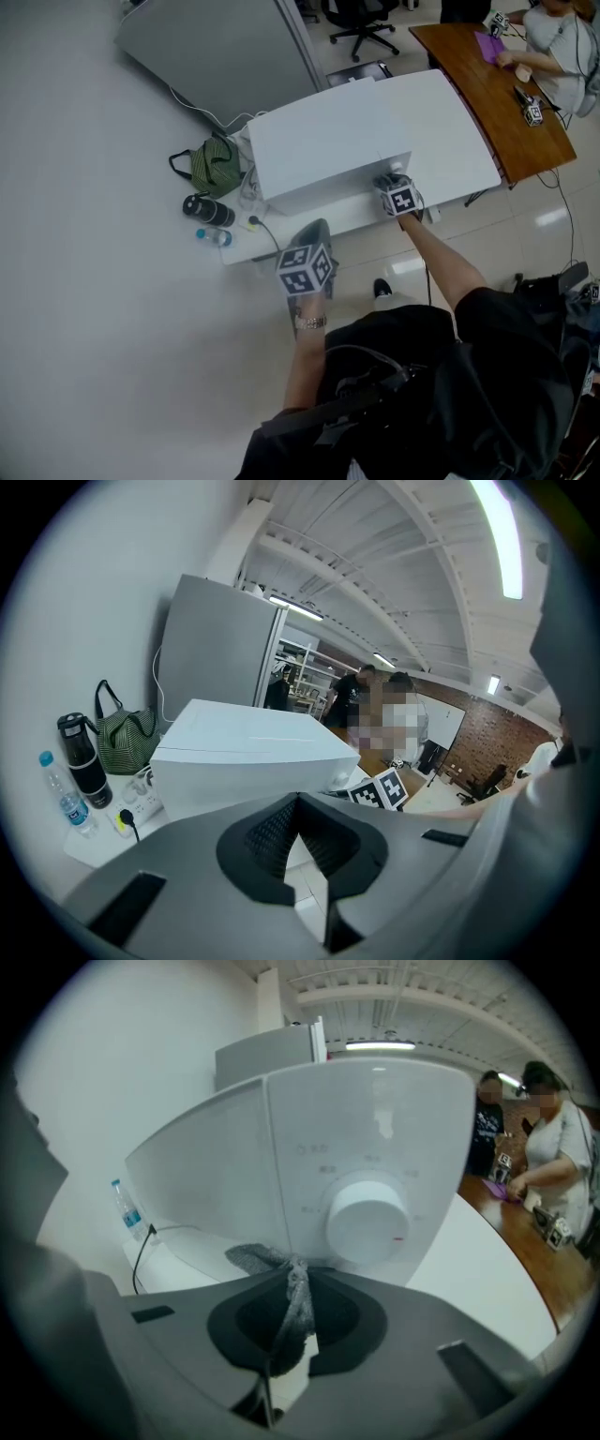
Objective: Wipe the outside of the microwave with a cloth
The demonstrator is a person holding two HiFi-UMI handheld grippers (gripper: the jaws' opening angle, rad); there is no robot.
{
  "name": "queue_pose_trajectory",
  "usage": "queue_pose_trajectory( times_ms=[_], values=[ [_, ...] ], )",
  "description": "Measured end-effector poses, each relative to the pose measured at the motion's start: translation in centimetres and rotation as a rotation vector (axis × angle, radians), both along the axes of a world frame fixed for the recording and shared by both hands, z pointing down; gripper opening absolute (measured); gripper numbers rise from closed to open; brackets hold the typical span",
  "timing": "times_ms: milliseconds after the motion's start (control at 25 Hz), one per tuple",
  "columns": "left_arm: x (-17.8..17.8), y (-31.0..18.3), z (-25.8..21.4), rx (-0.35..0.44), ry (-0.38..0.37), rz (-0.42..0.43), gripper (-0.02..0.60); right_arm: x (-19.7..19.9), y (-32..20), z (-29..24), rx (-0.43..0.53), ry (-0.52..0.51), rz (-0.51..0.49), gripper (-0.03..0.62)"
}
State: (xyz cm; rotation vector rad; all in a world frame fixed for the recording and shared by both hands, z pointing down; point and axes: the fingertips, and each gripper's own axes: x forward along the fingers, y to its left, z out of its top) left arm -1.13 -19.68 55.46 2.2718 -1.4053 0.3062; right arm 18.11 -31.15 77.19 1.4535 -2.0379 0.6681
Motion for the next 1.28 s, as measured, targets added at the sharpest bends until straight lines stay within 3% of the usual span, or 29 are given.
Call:
queue_pose_trajectory(
  times_ms=[120, 280, 400, 640, 800, 920, 1080, 1280],
  values=[
    [1.8, -0.8, -0.9, 0.017, 0.008, 0.025, -0.006, -1.3, 1.4, -3.5, 0.052, -0.137, -0.023, 0.035],
    [1.4, -2.7, -2.4, 0.051, 0.017, 0.024, -0.006, -9.5, 3.2, -16.6, 0.313, -0.288, -0.241, 0.035],
    [0.5, -5.2, -3.9, 0.091, 0.012, 0.004, -0.006, -13.0, -0.9, -25.2, 0.459, -0.305, -0.319, 0.035],
    [-2.4, -6.8, -5.6, 0.104, -0.035, -0.044, -0.006, -20.1, -13.2, -25.2, 0.230, -0.197, -0.341, 0.035],
    [-4.7, -7.6, -6.2, 0.097, -0.040, -0.078, -0.006, -27.6, -18.1, -22.9, 0.066, -0.057, -0.387, 0.035],
    [-6.3, -8.2, -6.5, 0.102, -0.035, -0.091, -0.006, -30.7, -20.6, -19.8, -0.073, 0.016, -0.392, 0.035],
    [-8.2, -8.9, -6.1, 0.096, -0.025, -0.103, -0.006, -30.0, -22.3, -16.1, -0.164, 0.116, -0.393, 0.035],
    [-7.5, -10.3, -5.1, 0.073, 0.017, -0.058, -0.006, -23.6, -24.0, -14.7, -0.170, 0.182, -0.326, 0.035]
  ],
)
